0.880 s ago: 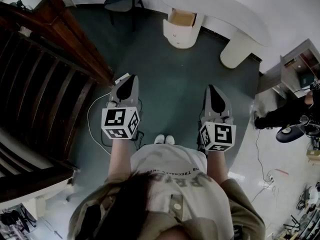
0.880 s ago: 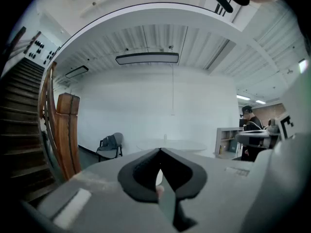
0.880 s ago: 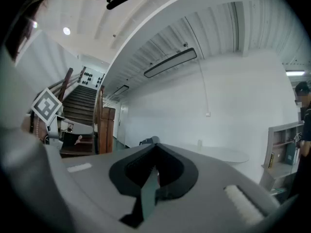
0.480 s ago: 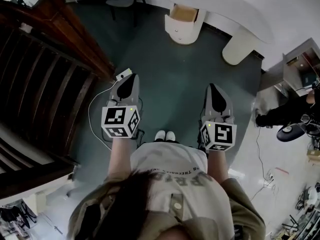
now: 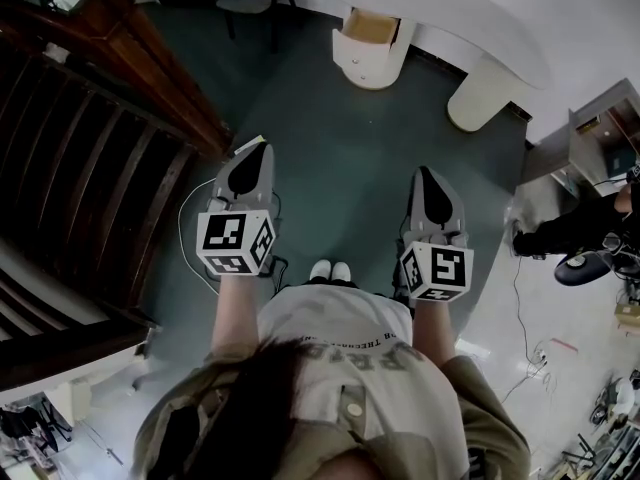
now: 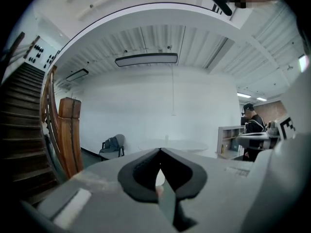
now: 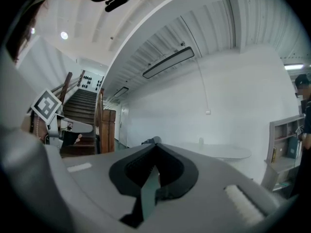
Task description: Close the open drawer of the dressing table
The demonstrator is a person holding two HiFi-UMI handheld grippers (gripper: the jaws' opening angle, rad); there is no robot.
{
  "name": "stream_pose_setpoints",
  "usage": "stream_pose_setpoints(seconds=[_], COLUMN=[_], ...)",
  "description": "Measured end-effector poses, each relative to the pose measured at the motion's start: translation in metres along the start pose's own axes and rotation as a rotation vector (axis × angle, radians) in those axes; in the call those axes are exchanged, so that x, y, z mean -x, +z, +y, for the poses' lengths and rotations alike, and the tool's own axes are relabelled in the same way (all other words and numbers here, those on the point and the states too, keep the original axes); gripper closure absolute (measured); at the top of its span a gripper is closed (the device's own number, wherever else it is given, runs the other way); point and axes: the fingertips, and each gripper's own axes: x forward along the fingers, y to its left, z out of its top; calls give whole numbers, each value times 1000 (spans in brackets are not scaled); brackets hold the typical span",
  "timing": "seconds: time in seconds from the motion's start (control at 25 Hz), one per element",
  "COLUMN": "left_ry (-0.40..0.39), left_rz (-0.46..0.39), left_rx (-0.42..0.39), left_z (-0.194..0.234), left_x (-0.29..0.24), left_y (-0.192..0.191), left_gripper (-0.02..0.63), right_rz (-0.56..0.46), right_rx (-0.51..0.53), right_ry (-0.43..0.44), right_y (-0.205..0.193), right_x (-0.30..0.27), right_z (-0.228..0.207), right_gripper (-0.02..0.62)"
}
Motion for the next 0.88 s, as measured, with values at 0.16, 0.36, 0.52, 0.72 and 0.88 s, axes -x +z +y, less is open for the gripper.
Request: stream_pose_setpoints(seconds=[0.16, 0.36, 0.52, 0.72, 0.88], left_ry=[19, 15, 17, 30, 43], left_rz=[-56, -53, -34, -25, -15], left_rx=[15, 9, -1, 9, 21], left_z=[5, -1, -7, -8, -6], left_x=[2, -4, -13, -23, -27], left_y=[14, 17, 16, 9, 5], left_gripper=[557, 364, 316, 316, 316], right_rz=[-49, -83, -79, -75, -66], right_rx=[-84, -99, -96, -76, -66], right_ry=[-26, -23, -27, -23, -14], right_y=[4, 8, 8, 4, 2], right_x=[2, 3, -1, -9, -19], right_z=[-15, -28, -38, -45, -48], right_gripper=[591, 412, 383, 376, 376])
